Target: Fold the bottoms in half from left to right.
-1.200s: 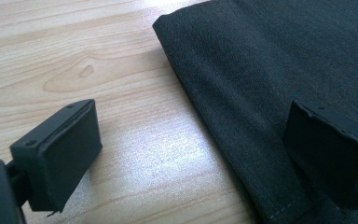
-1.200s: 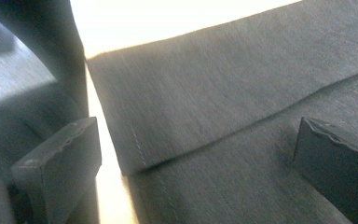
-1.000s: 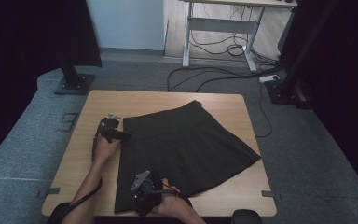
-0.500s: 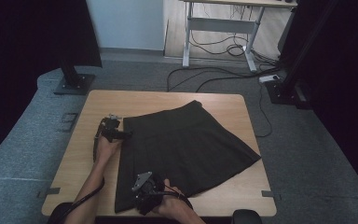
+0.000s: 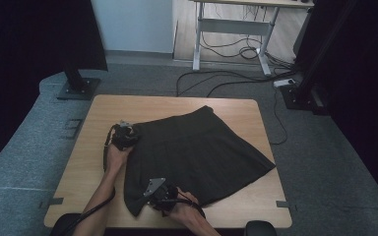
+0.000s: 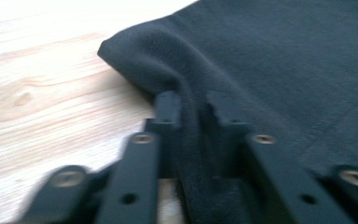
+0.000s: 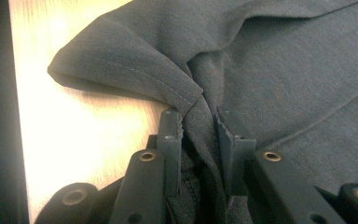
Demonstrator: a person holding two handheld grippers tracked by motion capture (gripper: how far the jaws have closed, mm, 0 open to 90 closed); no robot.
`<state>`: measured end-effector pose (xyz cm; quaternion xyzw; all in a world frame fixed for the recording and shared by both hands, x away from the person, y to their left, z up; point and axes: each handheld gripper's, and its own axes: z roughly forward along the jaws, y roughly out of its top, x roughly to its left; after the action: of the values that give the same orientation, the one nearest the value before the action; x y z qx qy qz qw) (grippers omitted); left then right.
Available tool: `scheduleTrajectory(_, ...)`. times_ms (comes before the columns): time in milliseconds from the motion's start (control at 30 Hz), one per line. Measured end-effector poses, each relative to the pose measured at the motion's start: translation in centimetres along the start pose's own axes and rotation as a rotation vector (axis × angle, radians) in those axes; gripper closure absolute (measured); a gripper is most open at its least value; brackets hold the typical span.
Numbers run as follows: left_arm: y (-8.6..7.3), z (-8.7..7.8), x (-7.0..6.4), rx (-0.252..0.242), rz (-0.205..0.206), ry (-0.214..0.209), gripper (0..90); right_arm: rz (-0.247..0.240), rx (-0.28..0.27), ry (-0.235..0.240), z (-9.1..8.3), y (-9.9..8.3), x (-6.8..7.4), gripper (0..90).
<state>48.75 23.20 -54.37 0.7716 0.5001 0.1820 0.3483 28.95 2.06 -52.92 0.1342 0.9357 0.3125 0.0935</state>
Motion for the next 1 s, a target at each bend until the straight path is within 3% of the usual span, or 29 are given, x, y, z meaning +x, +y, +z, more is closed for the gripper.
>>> scheduleTrajectory(33, 0.0, 0.0, -0.1, 0.0, 0.012, 0.008, 81.7, 0.04, -0.023, 0.032, 0.0, -0.2, -0.4, 74.4)
scheduleTrajectory(133, 0.0, -0.1, 0.0, 0.006, 0.022, 0.007, 82.5, 0.055, -0.035, 0.054, 0.1, -0.2, -0.6, 74.4)
scheduleTrajectory(300, -0.5, -0.9, 0.5, 0.021, 0.022, 0.002, 82.6, 0.035, -0.037, 0.075, 0.6, 0.6, 0.1, 74.4)
scheduleTrajectory(467, -1.9, -2.3, 2.2, 0.005, -0.022, -0.015, 82.4, 0.016, -0.045, 0.113, 1.5, 1.8, 1.3, 74.3)
scheduleTrajectory(567, -2.6, -3.1, 2.8, 0.002, -0.021, -0.01, 82.3, 0.004, -0.051, 0.146, 2.1, 2.7, 2.1, 74.2)
scheduleTrajectory(800, -4.7, -6.0, 4.4, 0.033, 0.031, 0.075, 81.5, -0.04, -0.062, 0.21, 3.8, 5.2, 4.4, 74.2)
scheduleTrajectory(933, -5.5, -6.9, 5.2, 0.034, -0.004, 0.065, 81.9, -0.063, -0.066, 0.231, 4.6, 6.2, 5.4, 74.2)
scheduleTrajectory(1000, -6.0, -7.3, 6.0, 0.024, -0.045, 0.04, 82.1, -0.083, -0.064, 0.245, 5.0, 7.0, 6.1, 74.2)
